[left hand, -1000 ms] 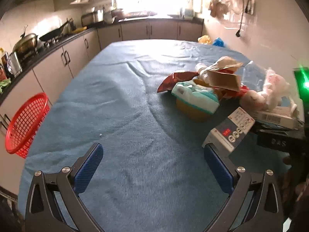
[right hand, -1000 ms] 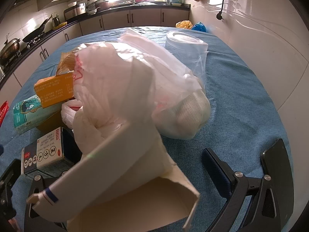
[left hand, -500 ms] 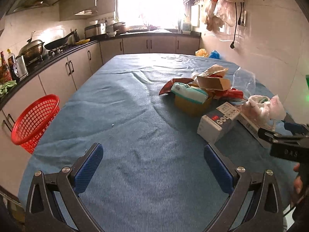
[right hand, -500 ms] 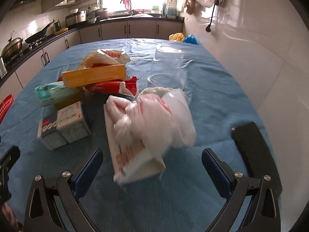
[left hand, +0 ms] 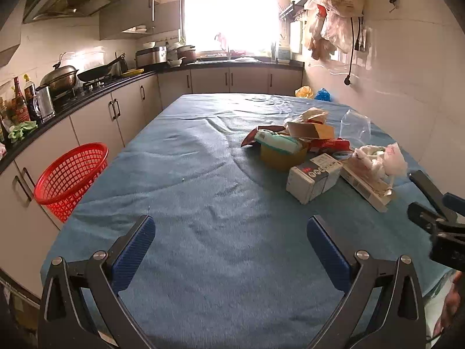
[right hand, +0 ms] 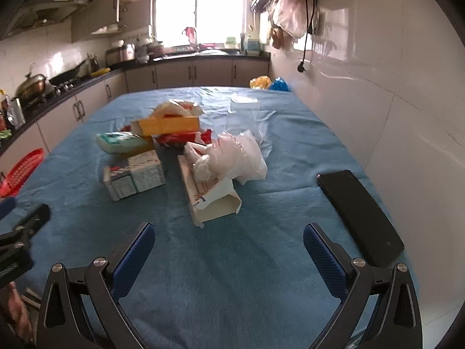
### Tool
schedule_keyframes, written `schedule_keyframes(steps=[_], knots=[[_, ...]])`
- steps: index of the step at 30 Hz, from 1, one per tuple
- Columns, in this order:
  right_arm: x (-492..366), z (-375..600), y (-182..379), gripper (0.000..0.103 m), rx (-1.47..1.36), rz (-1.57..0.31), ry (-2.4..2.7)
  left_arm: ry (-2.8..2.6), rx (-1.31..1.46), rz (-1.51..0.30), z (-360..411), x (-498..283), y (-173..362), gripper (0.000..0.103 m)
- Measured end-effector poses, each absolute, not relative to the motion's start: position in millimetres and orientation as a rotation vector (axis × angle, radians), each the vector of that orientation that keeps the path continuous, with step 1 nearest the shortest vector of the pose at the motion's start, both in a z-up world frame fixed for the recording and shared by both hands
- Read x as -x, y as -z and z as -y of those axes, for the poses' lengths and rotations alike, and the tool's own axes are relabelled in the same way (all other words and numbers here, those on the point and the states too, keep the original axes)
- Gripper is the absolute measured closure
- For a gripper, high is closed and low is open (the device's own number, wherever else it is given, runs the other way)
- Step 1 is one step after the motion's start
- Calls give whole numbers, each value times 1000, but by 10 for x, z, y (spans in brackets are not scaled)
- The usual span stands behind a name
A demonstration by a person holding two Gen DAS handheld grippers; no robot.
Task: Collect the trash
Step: 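Move the left tool toward the white medicine box on the table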
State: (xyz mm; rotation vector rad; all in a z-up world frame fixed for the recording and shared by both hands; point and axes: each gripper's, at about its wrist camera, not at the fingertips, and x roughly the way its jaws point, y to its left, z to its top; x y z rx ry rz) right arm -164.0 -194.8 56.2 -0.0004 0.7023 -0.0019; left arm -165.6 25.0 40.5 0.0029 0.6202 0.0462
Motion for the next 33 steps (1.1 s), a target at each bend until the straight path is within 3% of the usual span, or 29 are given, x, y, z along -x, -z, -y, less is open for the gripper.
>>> schedule_keyframes(steps=[33], knots=[[1726, 1984, -528, 0, -20, -693, -23, -12, -45, -664, -102, 1670, -266, 0]])
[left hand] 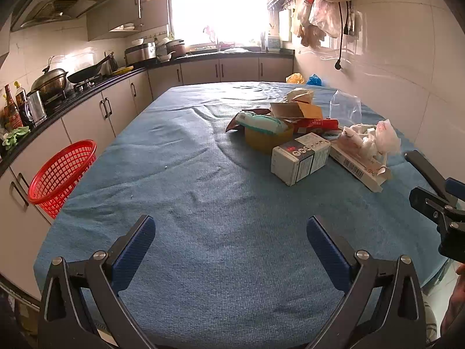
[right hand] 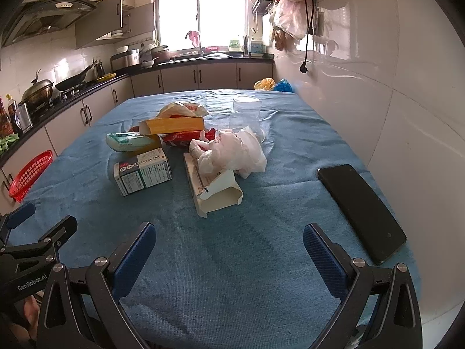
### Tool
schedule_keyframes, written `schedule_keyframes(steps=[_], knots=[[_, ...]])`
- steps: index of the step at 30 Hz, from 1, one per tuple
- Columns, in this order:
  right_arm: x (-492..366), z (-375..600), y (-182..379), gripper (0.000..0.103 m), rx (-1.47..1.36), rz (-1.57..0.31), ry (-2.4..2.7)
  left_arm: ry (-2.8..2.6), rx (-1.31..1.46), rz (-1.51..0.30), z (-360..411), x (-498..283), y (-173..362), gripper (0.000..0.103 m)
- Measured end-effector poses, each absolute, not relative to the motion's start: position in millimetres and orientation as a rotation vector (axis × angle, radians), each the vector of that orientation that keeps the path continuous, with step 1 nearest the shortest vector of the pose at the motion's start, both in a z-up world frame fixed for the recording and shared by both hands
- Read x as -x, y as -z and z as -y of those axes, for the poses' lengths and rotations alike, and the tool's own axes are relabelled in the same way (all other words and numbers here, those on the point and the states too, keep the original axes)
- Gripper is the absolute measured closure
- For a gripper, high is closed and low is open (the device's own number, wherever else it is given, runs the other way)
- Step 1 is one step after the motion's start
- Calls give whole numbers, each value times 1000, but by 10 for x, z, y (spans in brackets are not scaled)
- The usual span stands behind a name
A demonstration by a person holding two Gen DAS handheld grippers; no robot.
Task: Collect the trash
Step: 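Move the left tool toward the white medicine box on the table, then grasp the white medicine box with the left tool while the right tool grasps a white plastic bag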
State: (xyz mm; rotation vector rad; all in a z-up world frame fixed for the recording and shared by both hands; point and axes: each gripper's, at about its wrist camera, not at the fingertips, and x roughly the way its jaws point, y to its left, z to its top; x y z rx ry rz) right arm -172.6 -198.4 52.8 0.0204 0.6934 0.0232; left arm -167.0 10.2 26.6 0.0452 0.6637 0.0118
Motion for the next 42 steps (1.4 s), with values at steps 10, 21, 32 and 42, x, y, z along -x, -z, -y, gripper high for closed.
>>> schedule_keyframes(steps=[10, 21, 32, 42], knots=[[1712, 1955, -514, 0, -18, -699, -29, -10, -47, -672, -91, 1658, -243, 0], [1668, 1968, -463, 4, -27, -717, -46, 8, -59, -685, -108, 1628, -235, 0], [1529, 2096, -522, 34, -41, -736, -202, 207, -169, -735, -14, 1216, -370, 0], [1090, 2418, -625, 34, -130, -748, -253, 272, -267, -771, 324, 653, -327, 0]])
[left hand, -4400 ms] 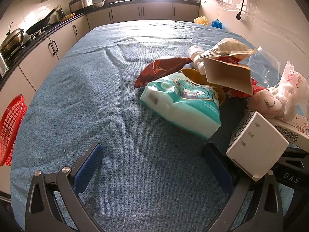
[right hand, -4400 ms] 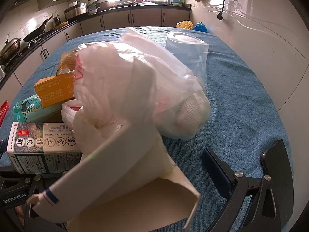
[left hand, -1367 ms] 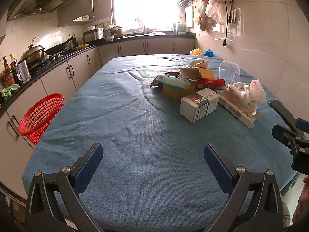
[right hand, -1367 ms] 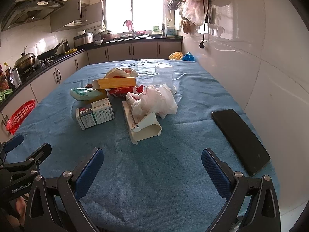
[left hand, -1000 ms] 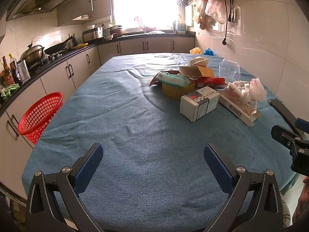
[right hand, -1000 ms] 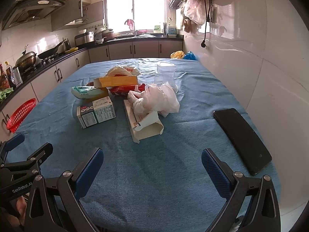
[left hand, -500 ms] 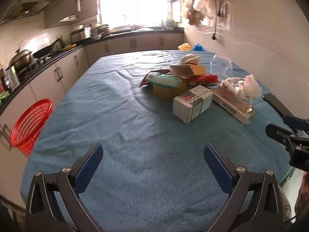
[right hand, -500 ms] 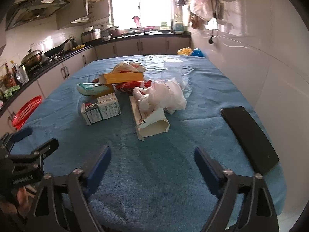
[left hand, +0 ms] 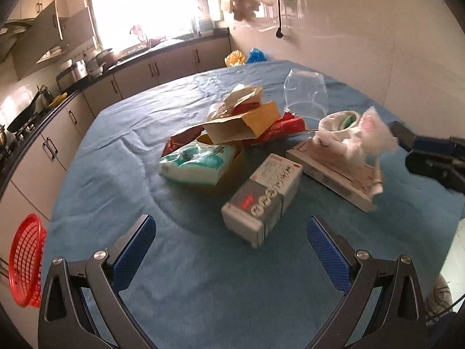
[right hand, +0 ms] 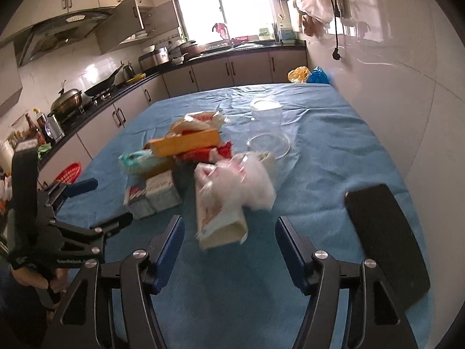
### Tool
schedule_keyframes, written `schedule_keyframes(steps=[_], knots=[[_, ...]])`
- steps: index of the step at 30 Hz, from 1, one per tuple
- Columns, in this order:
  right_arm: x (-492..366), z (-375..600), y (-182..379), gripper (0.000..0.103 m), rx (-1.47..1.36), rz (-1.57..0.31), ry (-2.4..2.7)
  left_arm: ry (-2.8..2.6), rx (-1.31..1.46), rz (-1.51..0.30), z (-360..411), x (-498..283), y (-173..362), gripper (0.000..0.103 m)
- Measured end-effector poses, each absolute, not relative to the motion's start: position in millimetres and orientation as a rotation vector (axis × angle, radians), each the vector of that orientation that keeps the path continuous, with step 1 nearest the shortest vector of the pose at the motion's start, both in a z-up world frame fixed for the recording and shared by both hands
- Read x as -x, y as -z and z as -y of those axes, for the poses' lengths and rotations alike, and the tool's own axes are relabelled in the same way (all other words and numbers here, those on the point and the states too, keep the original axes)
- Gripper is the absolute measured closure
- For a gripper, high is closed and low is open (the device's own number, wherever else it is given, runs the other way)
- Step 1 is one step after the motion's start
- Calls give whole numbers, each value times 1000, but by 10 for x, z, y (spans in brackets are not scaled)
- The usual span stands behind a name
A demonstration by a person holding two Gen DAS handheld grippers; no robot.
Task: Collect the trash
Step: 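Grasp the white medicine box with the left tool while the right tool grasps a white plastic bag, then carry the box and bag with both tools over the red basket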
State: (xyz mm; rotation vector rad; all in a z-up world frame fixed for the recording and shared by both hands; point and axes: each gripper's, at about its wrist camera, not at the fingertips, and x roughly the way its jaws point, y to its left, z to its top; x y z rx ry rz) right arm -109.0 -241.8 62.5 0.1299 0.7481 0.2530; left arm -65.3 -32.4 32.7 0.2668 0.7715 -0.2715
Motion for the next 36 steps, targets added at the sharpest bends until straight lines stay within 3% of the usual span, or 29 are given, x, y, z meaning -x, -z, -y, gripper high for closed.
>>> schedule_keyframes(steps=[8, 10, 11, 12, 14, 17, 25, 36], knots=[[587, 2592, -496, 33, -283, -798, -300, 242, -237, -825, 434, 381, -224, 3], [497, 2605, -443, 33, -316, -809, -306, 236, -222, -846, 443, 335, -181, 17], [465, 2590, -420, 38, -315, -815, -304, 232, -215, -860, 444, 318, -157, 30], [448, 2577, -407, 53, -312, -819, -305, 233, -209, -872, 440, 310, -136, 44], [460, 2550, -411, 60, -311, -810, -319, 242, -179, -902, 415, 312, -88, 56], [546, 2561, -453, 67, -305, -781, -306, 253, -143, -895, 361, 377, -115, 59], [776, 2573, -554, 68, -348, -740, -340, 282, -99, -869, 284, 695, -202, 69], [990, 2288, -725, 68, -306, -700, -445, 243, -51, -826, -53, 996, -342, 70]])
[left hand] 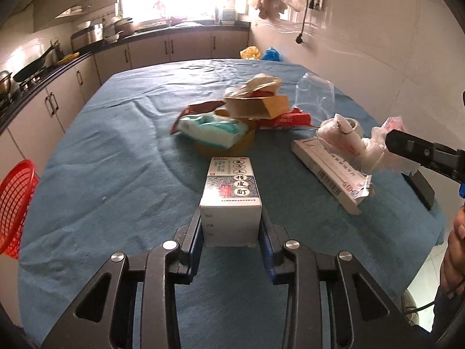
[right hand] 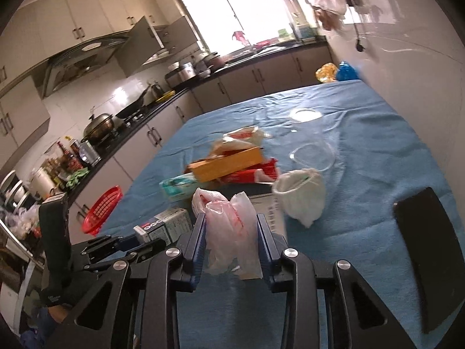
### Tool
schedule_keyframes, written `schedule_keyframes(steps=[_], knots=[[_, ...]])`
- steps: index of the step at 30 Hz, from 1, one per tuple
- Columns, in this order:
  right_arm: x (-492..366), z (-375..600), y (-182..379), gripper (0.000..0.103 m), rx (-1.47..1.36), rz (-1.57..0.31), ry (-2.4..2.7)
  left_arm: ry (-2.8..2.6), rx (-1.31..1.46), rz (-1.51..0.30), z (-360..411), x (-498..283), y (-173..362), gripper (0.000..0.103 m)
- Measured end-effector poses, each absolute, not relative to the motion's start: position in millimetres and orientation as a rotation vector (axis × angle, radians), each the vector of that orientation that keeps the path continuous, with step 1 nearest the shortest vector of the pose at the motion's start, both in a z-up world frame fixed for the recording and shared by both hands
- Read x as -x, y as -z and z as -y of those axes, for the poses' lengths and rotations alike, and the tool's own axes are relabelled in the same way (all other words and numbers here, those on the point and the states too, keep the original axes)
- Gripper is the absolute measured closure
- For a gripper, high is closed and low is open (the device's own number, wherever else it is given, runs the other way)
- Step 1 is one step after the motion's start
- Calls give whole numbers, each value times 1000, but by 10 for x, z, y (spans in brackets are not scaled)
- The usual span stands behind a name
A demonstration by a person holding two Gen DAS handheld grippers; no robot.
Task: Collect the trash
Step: 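Carry the box and bag with both tools over the red basket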
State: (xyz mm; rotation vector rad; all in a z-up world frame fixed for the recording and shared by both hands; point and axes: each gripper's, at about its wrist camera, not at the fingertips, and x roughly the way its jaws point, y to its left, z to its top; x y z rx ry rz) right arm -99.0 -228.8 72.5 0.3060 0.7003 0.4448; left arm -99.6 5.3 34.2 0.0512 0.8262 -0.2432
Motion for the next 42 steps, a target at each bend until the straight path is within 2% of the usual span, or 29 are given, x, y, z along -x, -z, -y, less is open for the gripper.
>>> schedule_keyframes(steps=[20, 32, 42], knots=[[860, 1506, -751, 68, -243, -763, -603, 85, 51, -743, -934, 1208, -584, 70], [483, 303, -1009, 68, -165, -807, -791, -125, 110, -670, -1986, 1290, -849, 70], [125, -1008, -1089, 68, -105, -847, -924, -295, 180, -689, -2980, 1203, -737, 70]])
